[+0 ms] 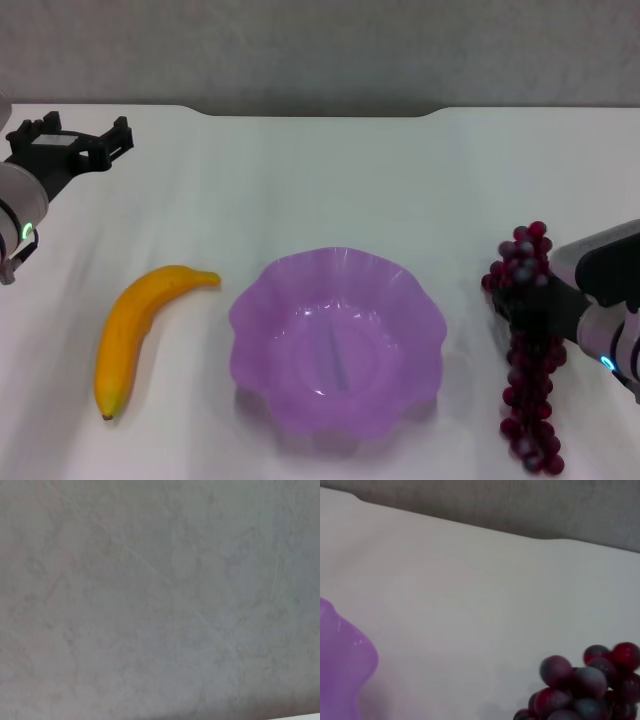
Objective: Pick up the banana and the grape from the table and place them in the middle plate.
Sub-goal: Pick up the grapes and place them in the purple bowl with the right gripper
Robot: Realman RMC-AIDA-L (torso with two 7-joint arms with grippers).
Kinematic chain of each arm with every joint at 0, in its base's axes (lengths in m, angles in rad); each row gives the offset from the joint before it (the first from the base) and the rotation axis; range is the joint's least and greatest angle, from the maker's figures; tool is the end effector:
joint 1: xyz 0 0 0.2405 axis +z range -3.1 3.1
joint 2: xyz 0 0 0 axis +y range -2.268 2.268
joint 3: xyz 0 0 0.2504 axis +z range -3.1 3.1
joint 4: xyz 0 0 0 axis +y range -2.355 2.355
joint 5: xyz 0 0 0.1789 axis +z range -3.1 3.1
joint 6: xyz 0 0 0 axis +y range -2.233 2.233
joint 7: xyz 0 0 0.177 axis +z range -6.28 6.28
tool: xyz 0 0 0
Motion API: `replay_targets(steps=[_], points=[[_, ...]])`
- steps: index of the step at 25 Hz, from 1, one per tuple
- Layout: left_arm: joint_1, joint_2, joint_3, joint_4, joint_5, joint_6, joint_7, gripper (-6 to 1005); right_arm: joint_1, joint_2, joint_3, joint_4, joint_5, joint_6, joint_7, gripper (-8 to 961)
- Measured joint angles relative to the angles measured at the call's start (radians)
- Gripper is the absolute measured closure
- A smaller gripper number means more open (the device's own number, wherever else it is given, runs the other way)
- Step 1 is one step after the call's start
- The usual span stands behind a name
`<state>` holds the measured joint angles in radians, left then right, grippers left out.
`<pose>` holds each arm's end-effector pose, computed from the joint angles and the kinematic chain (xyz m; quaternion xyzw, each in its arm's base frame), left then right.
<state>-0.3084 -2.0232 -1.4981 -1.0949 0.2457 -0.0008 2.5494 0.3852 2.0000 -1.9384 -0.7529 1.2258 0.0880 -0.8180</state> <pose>-0.2488 0.4105 0.0391 -0.7264 -0.3185 -0.1880 0.5793 0.3122 0.3616 -0.0636 -0.8208 0.3529 0.0172 0.4488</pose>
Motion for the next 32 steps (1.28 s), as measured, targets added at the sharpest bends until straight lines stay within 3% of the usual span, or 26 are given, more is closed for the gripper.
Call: replay_targets(steps=[17,32], points=[[0.001,0.0,-0.002,0.0,-0.004,0.001,0.0,119,-0.008,0.0,-0.004,-0.022,-0.006,-0.009,-0.004,612],[0.003,0.0,-0.004,0.0,-0.005,0.001,0.0,119,-0.058,-0.005,0.004,-0.121,-0.007,-0.011,-0.022,640]])
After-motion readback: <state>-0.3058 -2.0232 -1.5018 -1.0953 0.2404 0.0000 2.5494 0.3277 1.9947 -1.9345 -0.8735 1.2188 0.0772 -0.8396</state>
